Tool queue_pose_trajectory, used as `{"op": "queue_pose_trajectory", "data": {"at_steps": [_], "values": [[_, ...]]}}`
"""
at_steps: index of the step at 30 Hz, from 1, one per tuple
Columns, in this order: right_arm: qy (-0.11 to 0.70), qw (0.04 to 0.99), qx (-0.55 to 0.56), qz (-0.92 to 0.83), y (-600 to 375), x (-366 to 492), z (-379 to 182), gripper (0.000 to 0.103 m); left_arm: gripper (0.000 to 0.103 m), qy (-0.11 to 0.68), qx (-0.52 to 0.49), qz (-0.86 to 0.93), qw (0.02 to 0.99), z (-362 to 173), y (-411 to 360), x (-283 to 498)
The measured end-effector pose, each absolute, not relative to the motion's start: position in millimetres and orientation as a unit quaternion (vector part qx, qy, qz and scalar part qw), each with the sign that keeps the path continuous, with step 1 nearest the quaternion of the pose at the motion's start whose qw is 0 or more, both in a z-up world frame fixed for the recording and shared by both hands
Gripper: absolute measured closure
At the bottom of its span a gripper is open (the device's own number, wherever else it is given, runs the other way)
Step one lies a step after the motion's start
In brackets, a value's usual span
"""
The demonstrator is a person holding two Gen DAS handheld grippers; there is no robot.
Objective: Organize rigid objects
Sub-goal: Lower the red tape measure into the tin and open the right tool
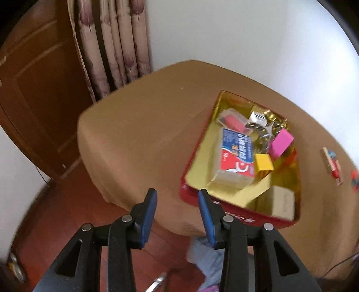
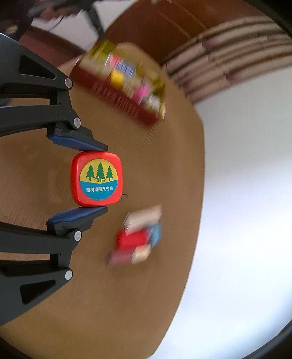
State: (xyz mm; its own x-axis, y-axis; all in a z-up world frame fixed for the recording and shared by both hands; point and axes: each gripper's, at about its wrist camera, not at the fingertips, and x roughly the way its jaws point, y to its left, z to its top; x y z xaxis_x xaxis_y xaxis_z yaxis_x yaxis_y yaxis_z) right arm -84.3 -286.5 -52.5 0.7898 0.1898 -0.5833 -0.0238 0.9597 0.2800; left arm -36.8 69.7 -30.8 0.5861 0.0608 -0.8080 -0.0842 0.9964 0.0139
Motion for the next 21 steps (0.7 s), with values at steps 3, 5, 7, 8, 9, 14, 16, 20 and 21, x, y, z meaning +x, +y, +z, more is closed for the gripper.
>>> {"op": "queue_pose_trajectory", "data": {"at_steps": [3,5,7,8,9,14,16,20,21], "values": [[0.32,0.932,0.13,0.114,-238.9,-52.9,-28.1,0.059,0.064,0.445,-0.01,0.035,0.895,-29.3,69.3,-37.8],[0.326,0.924,0.126,0.152,-202.3,-26.5,-17.3,0.059,0.064,0.442,-0.025,0.026,0.896,-28.2,74.6,-39.5],[0.334,0.918,0.119,0.177,-164.4,2.4,-13.0,0.059,0.064,0.447,-0.032,0.022,0.894,-30.6,78.6,-37.8],[0.341,0.915,0.116,0.184,-149.6,15.3,-13.4,0.059,0.064,0.449,-0.033,0.022,0.893,-31.5,81.0,-36.6],[0.354,0.909,0.11,0.189,-128.5,34.6,-15.6,0.059,0.064,0.451,-0.037,0.023,0.891,-33.0,83.4,-35.3],[0.384,0.901,0.087,0.183,-66.2,82.9,-30.1,0.059,0.064,0.466,-0.06,0.016,0.883,-37.9,94.4,-29.4],[0.388,0.903,0.073,0.169,-53.7,94.1,-33.7,0.059,0.064,0.47,-0.065,0.009,0.88,-38.8,95.3,-27.9],[0.403,0.899,0.073,0.156,-46.1,107.8,-41.9,0.059,0.064,0.469,-0.059,0.003,0.881,-38.8,93.3,-27.3],[0.407,0.898,0.072,0.153,-44.4,109.5,-44.5,0.059,0.064,0.468,-0.056,0.003,0.882,-38.4,92.5,-27.5]]}}
